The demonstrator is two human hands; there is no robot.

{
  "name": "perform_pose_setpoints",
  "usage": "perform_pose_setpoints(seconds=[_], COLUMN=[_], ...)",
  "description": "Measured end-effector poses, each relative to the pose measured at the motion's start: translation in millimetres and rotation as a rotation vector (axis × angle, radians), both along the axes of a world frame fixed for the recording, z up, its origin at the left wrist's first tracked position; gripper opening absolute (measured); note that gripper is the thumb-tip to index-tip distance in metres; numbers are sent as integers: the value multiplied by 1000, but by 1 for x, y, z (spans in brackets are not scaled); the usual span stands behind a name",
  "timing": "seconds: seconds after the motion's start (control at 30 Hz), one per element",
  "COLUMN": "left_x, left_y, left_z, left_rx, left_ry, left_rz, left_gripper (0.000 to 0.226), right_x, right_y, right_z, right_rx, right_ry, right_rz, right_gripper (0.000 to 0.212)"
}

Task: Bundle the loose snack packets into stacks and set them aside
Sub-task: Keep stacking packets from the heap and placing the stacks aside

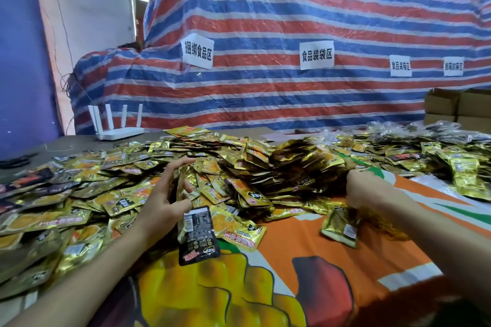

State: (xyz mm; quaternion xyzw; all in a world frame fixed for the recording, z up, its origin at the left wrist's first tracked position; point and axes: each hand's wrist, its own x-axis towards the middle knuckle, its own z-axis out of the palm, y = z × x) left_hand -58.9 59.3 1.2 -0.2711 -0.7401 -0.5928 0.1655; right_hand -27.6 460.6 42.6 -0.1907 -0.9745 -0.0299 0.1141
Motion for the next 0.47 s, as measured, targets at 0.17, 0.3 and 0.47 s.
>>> perform_pose_setpoints(seconds=[0.17, 0.3, 0.47], left_x=[4, 6, 8], left_y=[0, 1, 2], left_z=[3, 5, 10], left_rx=[19, 92, 253], left_ry=[-25, -37, -82], left_rz=[-14, -14, -29], left_gripper=[75, 73, 74], right_x=[5, 16, 24], right_y=[4, -2, -45], right_z=[11, 23, 42], right_rx=[13, 22, -198], right_ry=[81, 119, 206], right_rz=[-34, -50, 151], right_gripper=[24, 25, 14])
